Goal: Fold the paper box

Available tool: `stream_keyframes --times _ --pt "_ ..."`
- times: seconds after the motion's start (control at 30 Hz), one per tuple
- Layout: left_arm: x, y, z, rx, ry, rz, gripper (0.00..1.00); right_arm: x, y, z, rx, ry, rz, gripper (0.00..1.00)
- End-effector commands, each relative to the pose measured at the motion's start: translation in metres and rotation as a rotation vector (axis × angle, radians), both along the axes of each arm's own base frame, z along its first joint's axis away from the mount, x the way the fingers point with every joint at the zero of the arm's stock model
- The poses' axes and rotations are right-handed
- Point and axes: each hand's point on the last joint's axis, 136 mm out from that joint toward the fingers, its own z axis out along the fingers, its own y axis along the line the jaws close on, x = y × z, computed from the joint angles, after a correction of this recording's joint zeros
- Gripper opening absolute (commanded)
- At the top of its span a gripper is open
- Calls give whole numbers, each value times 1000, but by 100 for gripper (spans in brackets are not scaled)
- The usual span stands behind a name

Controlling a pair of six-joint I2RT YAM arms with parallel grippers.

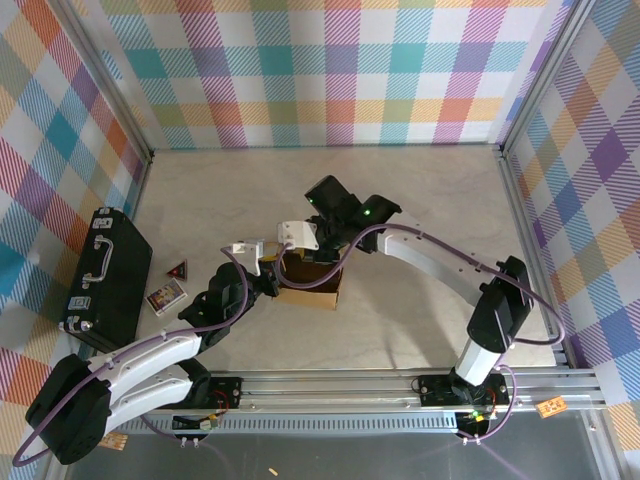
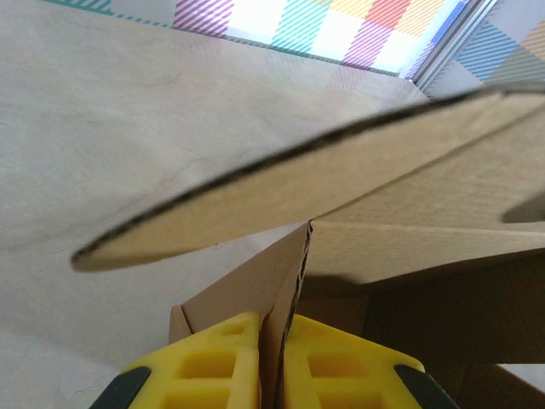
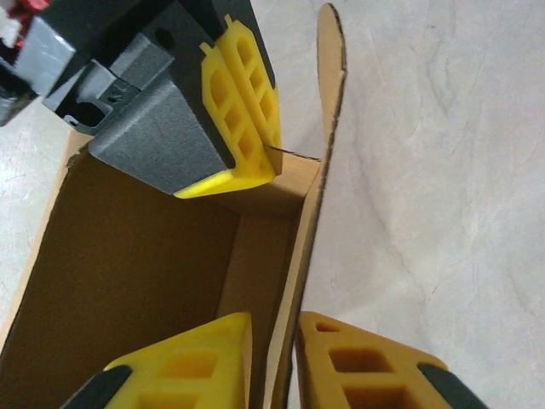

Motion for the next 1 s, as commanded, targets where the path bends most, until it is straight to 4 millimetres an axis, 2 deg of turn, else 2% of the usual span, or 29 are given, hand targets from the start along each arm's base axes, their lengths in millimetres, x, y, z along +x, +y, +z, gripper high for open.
stream_keyframes --times 0.0,0.07,0.23,0.3,0.47,0.6,0.77,0.87,0.97 --pt "-2 -6 6 -7 7 -21 13 1 1 3 -8 28 14 11" --pt "-1 -6 6 -6 10 -21 14 5 -1 -1 -24 36 0 0" --pt "-1 -8 13 -4 4 -30 22 16 -6 -12 -52 60 -36 0" --pt "0 -7 16 0 0 -24 29 16 -6 -14 -49 76 -40 0" --pt "-2 -2 41 -1 -37 -11 46 23 -9 -22 -53 119 -55 0" --pt "-6 15 65 -1 -72 46 56 27 -10 -30 -54 155 -61 0" --pt "-18 37 77 -13 -74 113 55 35 -12 -38 -38 209 -84 0" --pt "-26 32 70 -24 -40 64 52 38 -13 -45 -49 246 -87 0" --pt "-34 12 53 -37 12 -52 45 39 -13 -50 -50 280 -94 0"
